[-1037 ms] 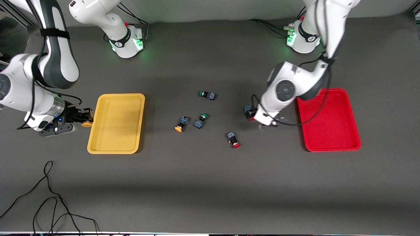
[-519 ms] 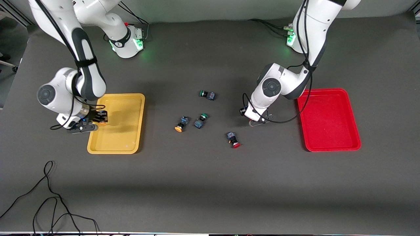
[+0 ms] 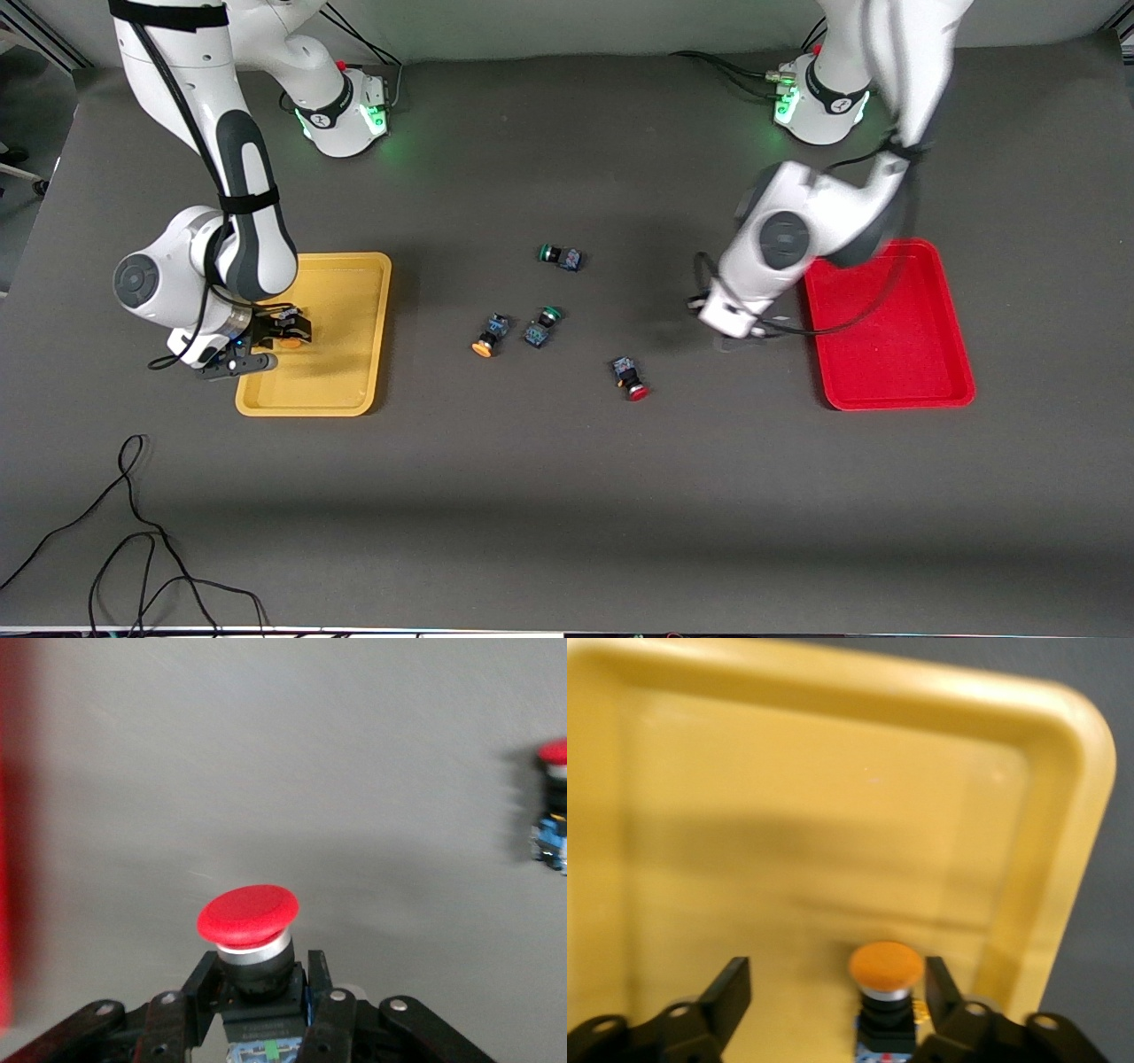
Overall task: Place red and yellow buttons in trays
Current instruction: 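Open the right gripper over yellow tray while the left gripper carries red button, then open the left gripper over red tray while the right gripper reaches yellow button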
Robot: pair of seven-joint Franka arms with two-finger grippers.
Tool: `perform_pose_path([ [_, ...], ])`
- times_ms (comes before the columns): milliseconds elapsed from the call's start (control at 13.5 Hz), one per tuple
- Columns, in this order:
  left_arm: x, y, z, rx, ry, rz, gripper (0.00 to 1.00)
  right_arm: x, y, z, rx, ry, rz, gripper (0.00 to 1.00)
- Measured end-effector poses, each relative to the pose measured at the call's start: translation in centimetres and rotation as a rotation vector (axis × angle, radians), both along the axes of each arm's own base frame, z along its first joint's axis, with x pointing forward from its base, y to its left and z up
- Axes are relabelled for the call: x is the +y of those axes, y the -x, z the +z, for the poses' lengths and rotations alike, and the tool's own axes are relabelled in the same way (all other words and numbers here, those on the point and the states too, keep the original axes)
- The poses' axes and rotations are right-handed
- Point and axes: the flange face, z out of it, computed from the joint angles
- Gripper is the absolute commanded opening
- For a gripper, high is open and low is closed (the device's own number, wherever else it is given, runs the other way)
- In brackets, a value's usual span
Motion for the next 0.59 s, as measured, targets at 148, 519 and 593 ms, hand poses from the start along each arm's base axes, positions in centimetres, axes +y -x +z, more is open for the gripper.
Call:
perform_pose_path([
  [148, 8.5, -1.3, 3.1, 0.021, 0.009, -0.09, 0.0, 1.4, -2.5, 3.8, 0.038, 0.01, -0.001, 1.0],
  [519, 24.2, 0.8, -1.5, 0.065, 0.076, -0.215, 0.0, 12.5, -6.4, 17.2, 0.075, 0.03, -0.085, 1.0],
  [593, 25.2, 1.7, -3.1, 0.049, 0.079, -0.216, 0.0, 15.5, -6.2, 18.1, 0.062, 0.037, -0.105, 1.0],
])
